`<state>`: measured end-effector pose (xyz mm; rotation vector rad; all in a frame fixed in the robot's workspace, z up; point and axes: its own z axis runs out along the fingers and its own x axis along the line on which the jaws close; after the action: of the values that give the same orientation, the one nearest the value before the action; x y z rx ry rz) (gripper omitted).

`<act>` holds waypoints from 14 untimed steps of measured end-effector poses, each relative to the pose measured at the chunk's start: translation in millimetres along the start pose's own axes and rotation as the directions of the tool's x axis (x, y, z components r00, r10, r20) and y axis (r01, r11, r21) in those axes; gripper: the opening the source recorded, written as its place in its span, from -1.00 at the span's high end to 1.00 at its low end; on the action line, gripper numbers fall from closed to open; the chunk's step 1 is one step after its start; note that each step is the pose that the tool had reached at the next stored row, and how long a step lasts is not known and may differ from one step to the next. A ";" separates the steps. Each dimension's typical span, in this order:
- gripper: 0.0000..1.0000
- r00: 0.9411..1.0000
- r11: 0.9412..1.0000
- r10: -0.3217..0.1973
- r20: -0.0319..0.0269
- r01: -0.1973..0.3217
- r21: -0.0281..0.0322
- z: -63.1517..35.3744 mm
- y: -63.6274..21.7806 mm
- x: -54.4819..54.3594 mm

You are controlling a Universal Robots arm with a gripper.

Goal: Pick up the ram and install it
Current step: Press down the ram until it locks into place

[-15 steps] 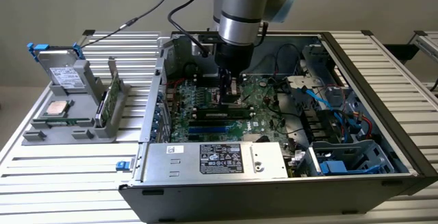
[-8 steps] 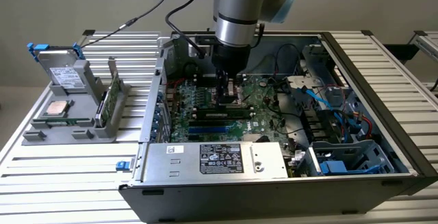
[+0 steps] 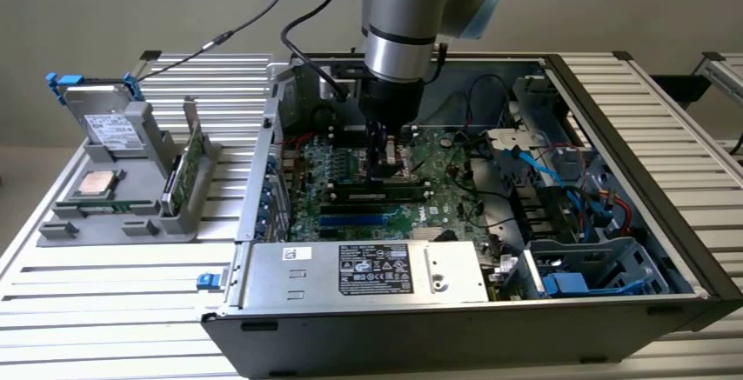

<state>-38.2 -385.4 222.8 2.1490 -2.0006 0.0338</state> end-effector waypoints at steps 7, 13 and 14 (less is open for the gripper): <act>0.80 1.000 1.000 0.000 0.001 0.000 -0.003 -6.6 0.8 0.9; 0.80 1.000 1.000 -0.003 0.001 0.003 -0.012 -24.4 -3.9 5.1; 0.80 1.000 1.000 -0.004 0.002 0.004 -0.014 -26.0 -5.8 5.8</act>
<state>-28.8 -386.4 248.4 2.1453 -1.9918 0.0178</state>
